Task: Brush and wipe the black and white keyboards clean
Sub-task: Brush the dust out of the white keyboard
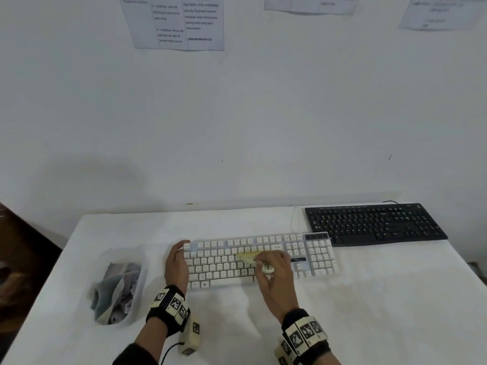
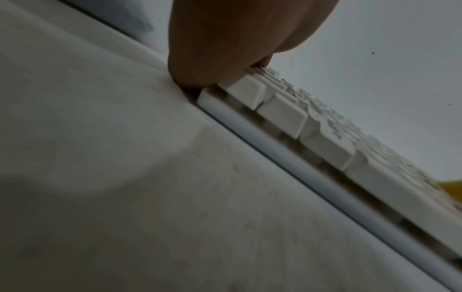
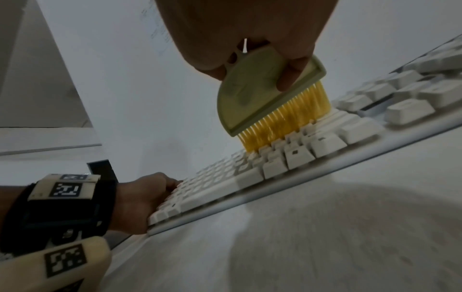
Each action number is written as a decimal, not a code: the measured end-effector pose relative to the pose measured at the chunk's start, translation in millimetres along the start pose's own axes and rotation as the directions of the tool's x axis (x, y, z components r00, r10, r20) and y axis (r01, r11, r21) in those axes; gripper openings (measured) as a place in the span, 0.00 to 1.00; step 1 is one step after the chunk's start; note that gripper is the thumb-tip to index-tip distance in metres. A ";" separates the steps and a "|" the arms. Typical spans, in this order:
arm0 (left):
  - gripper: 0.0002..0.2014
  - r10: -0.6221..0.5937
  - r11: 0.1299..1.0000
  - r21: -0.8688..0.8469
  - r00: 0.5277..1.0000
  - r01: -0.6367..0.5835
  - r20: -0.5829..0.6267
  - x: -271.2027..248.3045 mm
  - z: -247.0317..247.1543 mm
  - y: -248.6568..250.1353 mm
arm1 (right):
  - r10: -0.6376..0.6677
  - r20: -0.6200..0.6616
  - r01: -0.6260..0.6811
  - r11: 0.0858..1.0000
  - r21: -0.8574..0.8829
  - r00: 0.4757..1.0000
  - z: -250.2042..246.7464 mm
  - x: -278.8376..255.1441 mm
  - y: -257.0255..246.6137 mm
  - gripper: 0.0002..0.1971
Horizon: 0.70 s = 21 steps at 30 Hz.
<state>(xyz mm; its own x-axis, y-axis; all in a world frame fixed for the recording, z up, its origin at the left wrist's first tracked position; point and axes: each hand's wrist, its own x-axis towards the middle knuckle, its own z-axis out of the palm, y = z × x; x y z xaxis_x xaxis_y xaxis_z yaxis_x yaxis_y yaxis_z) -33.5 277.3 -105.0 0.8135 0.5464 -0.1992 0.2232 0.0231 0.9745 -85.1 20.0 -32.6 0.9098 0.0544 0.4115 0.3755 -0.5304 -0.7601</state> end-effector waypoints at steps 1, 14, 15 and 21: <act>0.18 0.002 1.000 -0.010 1.000 -0.002 -0.004 0.1 -0.3 -0.1 | 0.001 -0.030 -0.001 1.000 0.003 1.000 -2.8 2.1 0.1 0.05; 0.18 -0.034 0.999 -0.030 0.999 0.034 0.009 0.2 -0.3 3.3 | -0.031 0.029 0.032 0.999 -0.024 0.999 -6.3 4.9 6.7 0.05; 0.17 -0.041 0.999 -0.033 0.999 0.041 0.010 -0.8 -0.4 4.3 | -0.032 0.003 0.033 0.999 -0.032 0.999 -8.9 6.1 7.3 0.05; 0.18 -0.028 0.999 -0.017 0.999 0.029 0.017 1.6 -1.7 0.2 | -0.061 0.050 0.060 0.998 0.031 0.997 4.8 8.4 -11.5 0.04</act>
<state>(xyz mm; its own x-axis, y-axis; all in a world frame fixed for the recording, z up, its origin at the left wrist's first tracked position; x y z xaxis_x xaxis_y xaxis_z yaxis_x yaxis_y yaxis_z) -33.0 279.5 -104.9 0.8160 0.5309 -0.2286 0.2373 0.0528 0.9700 -80.9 30.6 -22.8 0.8928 0.1288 0.4316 0.4344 -0.4997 -0.7494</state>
